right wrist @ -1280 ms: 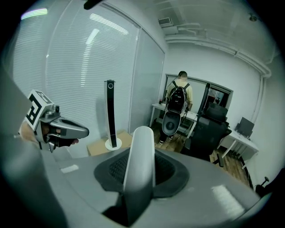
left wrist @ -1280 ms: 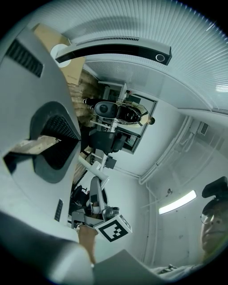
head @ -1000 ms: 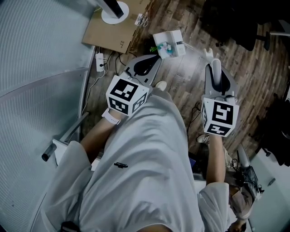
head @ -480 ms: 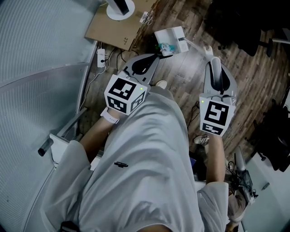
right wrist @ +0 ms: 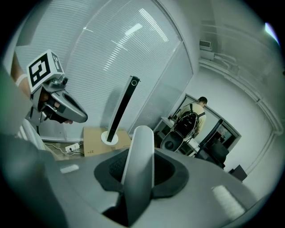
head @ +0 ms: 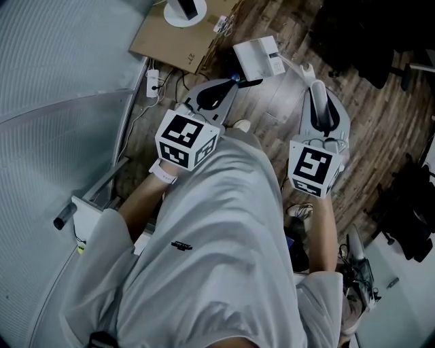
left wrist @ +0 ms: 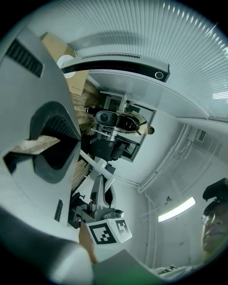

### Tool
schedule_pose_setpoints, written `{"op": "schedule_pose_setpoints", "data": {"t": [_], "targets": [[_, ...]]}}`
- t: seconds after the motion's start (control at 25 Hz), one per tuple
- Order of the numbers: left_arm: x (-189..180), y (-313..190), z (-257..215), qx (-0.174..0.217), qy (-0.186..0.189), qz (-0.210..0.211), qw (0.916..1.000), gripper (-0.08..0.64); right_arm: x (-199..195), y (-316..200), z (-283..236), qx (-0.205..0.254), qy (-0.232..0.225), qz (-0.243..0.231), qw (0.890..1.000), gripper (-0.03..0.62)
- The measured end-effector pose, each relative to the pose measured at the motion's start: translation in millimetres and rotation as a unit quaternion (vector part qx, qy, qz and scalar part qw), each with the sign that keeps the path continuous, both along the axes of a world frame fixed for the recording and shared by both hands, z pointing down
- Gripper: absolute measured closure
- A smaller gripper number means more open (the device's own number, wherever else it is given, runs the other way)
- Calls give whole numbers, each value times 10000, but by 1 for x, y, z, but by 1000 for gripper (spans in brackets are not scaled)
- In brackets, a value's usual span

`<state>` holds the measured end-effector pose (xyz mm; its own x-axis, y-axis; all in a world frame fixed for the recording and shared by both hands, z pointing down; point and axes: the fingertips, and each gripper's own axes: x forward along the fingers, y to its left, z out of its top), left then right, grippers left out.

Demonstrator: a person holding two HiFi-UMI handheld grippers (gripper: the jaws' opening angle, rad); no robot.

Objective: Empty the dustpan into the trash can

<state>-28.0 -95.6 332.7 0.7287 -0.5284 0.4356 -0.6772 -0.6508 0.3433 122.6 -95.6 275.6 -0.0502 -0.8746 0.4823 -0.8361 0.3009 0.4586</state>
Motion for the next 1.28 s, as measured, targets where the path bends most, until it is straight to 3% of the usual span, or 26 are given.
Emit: {"op": "schedule_pose_setpoints", "data": {"t": [0.44, 1.28], "targets": [[-5, -2, 2, -1, 14, -107, 9999, 554, -24, 1, 9, 79, 509, -582, 9970, 489], [-14, -1, 3, 18, 103, -411, 9991, 554, -45, -2, 4, 142, 828, -1147, 9898, 489]]}}
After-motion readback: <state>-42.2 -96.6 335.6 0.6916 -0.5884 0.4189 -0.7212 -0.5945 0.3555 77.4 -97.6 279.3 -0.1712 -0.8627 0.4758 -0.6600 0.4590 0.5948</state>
